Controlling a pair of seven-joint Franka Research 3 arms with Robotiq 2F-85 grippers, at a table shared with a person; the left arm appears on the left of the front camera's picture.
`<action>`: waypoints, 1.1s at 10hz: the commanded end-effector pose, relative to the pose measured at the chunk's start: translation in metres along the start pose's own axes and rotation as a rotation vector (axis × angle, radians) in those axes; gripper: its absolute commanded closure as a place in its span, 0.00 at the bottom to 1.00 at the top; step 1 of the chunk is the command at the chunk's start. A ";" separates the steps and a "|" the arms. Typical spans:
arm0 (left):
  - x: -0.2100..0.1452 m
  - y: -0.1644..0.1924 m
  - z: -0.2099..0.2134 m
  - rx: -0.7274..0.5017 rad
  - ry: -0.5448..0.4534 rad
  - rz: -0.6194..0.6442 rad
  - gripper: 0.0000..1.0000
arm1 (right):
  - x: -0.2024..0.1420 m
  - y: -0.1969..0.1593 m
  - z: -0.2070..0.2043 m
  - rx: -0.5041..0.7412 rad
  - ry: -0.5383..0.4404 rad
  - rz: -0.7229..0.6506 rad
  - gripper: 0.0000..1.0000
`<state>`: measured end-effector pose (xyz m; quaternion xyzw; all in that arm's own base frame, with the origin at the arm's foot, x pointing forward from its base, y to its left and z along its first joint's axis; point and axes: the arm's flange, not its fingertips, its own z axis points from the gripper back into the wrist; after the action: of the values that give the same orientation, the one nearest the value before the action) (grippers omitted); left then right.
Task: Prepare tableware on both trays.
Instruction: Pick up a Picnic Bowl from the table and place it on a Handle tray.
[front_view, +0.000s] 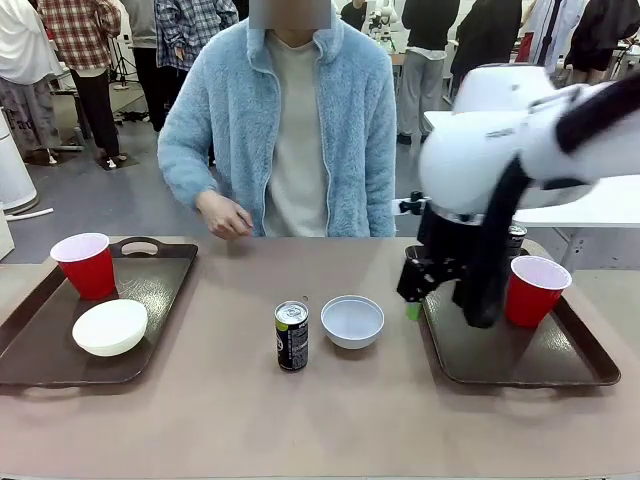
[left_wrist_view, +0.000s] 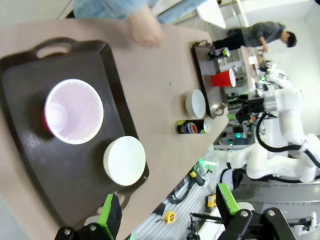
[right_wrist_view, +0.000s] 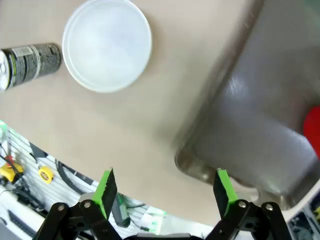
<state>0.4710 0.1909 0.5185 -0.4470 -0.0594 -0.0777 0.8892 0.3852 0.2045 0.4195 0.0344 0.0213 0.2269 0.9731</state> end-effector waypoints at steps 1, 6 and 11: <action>-0.002 -0.002 0.001 0.005 0.006 -0.002 0.00 | 0.041 0.008 -0.009 -0.008 0.035 0.053 0.00; -0.002 -0.002 0.001 0.005 0.006 -0.002 0.00 | -0.073 0.003 0.013 -0.098 0.194 0.282 0.00; -0.002 -0.002 0.001 0.005 0.006 -0.002 0.00 | -0.083 -0.003 0.007 -0.065 0.167 0.272 0.00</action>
<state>0.4710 0.1910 0.5181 -0.4472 -0.0591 -0.0774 0.8891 0.3055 0.1618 0.4395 -0.0263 0.0945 0.3519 0.9309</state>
